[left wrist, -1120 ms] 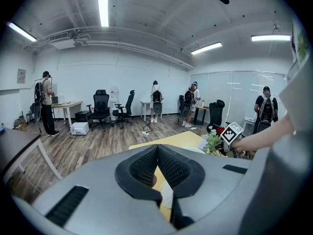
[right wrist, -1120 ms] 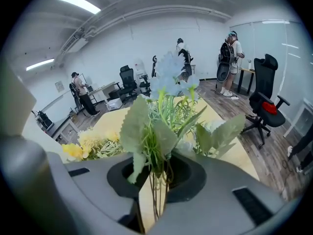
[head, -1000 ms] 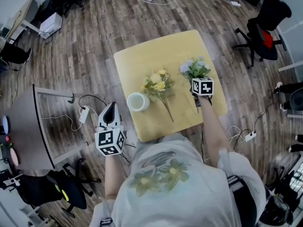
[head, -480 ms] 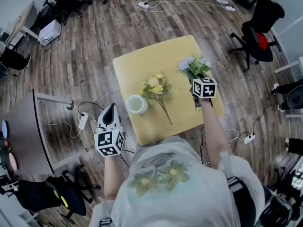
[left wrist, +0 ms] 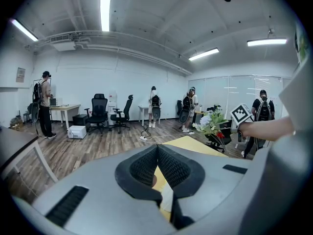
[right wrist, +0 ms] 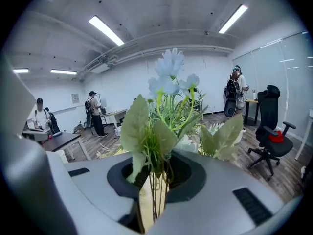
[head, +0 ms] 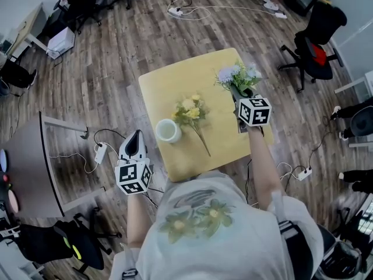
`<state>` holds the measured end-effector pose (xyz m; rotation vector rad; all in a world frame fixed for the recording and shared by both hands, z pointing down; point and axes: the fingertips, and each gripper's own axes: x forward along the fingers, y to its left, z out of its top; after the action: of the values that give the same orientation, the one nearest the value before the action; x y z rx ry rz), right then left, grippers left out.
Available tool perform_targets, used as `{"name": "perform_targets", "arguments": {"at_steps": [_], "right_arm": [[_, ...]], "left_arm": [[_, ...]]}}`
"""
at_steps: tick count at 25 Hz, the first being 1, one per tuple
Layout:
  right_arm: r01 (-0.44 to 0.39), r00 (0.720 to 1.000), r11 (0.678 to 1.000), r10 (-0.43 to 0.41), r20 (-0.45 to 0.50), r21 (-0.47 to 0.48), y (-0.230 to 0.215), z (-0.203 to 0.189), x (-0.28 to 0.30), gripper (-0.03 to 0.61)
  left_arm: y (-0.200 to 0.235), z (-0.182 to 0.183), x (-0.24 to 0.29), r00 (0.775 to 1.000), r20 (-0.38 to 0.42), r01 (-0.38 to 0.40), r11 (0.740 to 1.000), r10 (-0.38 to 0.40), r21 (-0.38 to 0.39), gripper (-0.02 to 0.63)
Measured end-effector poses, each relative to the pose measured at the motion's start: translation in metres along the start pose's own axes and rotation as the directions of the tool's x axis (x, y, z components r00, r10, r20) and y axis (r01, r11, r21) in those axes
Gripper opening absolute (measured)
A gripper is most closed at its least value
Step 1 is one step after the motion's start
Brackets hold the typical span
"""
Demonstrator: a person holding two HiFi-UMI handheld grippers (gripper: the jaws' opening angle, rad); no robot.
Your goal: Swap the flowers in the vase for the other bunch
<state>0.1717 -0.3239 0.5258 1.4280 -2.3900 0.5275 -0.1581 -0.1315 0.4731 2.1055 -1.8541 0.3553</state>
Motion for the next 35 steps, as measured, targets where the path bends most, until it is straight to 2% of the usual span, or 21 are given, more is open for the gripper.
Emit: {"name": "perform_targets", "arguments": {"at_steps": [5,12,24,29,35], "right_arm": [[-0.019,0.996,1.0,0.021,0.084,-0.021,0.015,0.031,-0.015,0.088],[-0.044,0.977,0.997,0.057,0.207,-0.069,0.041,0.073,-0.035,0.089],[-0.106,0.934,0.986,0.143,0.327,-0.126,0.082,0.124,-0.059,0.089],[-0.149,0.907,0.979,0.192,0.375,-0.141,0.103,0.144,-0.066,0.089],[-0.228,0.859,0.96,0.278,0.429,-0.166,0.146,0.17,-0.077,0.089]], "left_arm": [[0.003,0.0,-0.003,1.0,0.001,0.001,1.0,-0.001,-0.005,0.017],[0.007,-0.005,-0.006,1.0,0.004,0.003,1.0,-0.003,-0.009,0.017],[0.012,-0.005,-0.013,1.0,0.011,-0.01,1.0,0.01,-0.014,0.017],[0.015,-0.007,-0.016,1.0,0.01,-0.021,1.0,0.021,-0.02,0.017],[0.021,-0.01,-0.026,0.999,0.013,-0.035,0.999,0.036,-0.029,0.017]]}}
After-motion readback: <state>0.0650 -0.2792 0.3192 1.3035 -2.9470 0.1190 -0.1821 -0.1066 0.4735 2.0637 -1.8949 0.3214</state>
